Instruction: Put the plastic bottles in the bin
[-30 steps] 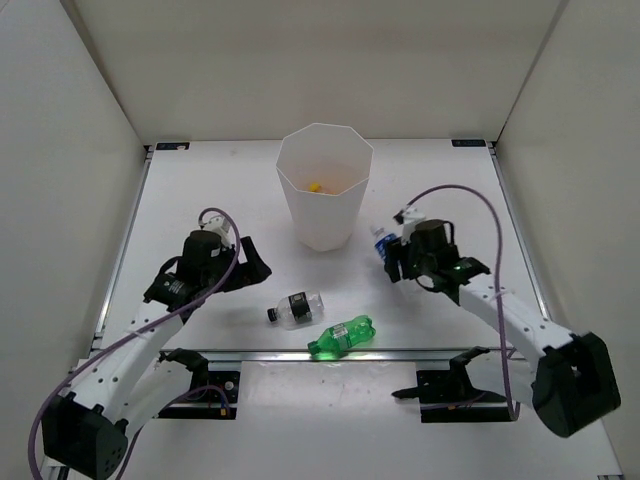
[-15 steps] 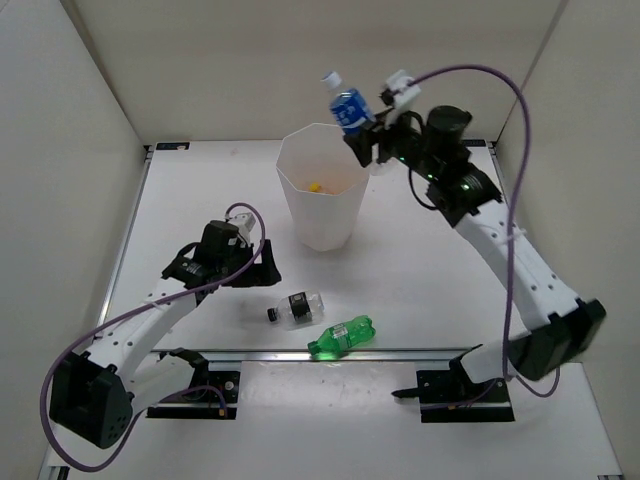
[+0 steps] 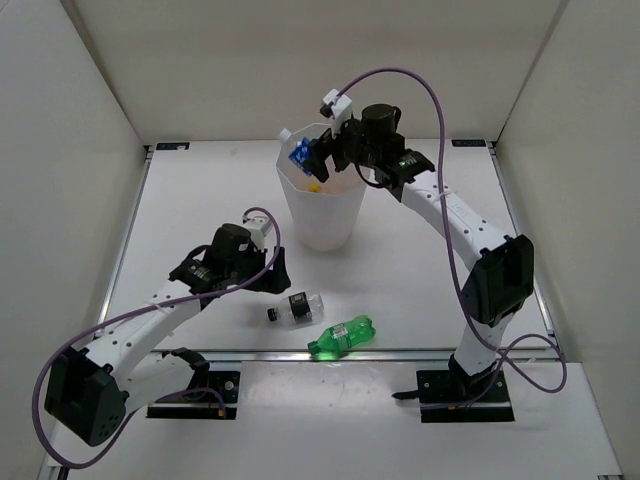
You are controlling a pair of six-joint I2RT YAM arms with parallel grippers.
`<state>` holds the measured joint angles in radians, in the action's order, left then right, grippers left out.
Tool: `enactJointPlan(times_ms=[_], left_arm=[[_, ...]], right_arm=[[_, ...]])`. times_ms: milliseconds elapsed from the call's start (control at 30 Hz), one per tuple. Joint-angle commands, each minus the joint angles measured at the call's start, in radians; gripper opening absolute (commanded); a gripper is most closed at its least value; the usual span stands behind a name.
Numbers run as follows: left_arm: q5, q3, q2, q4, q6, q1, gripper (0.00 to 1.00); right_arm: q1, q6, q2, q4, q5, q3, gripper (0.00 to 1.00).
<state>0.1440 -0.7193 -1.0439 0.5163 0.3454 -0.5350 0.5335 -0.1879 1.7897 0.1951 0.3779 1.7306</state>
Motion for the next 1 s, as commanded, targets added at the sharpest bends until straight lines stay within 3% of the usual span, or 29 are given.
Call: enactJointPlan(times_ms=[0, 67, 233, 433, 633, 833, 900, 967], left_arm=[[-0.008, -0.031, -0.008, -0.022, -0.049, -0.04, 0.99], [0.022, -0.034, -0.019, -0.019, -0.069, -0.043, 0.99], [0.057, -0.058, -0.1, 0.01, -0.12, -0.1, 0.99], [0.068, -0.055, -0.189, -0.019, -0.137, -0.152, 0.99], [0.068, -0.034, -0.261, -0.062, -0.148, -0.18, 0.99], [-0.142, -0.046, -0.37, -0.096, -0.117, -0.258, 0.98], [-0.142, -0.038, -0.402, -0.114, -0.118, -0.26, 0.99], [-0.141, -0.037, -0.413, -0.125, -0.106, -0.26, 0.92]], right_arm=[[-0.004, 0.019, -0.035, -0.063, 0.006, 0.076, 0.96], [0.003, 0.012, -0.061, -0.039, -0.029, 0.093, 1.0], [-0.024, 0.099, -0.183, 0.033, -0.115, 0.04, 0.99], [-0.177, 0.28, -0.441, 0.021, -0.056, -0.306, 0.99], [-0.351, 0.401, -0.69, -0.01, 0.11, -0.637, 0.99], [-0.458, 0.409, -0.82, 0.055, 0.11, -0.785, 0.99], [-0.506, 0.413, -0.858, 0.072, 0.115, -0.836, 0.99], [-0.53, 0.41, -0.889, 0.101, 0.112, -0.859, 1.0]])
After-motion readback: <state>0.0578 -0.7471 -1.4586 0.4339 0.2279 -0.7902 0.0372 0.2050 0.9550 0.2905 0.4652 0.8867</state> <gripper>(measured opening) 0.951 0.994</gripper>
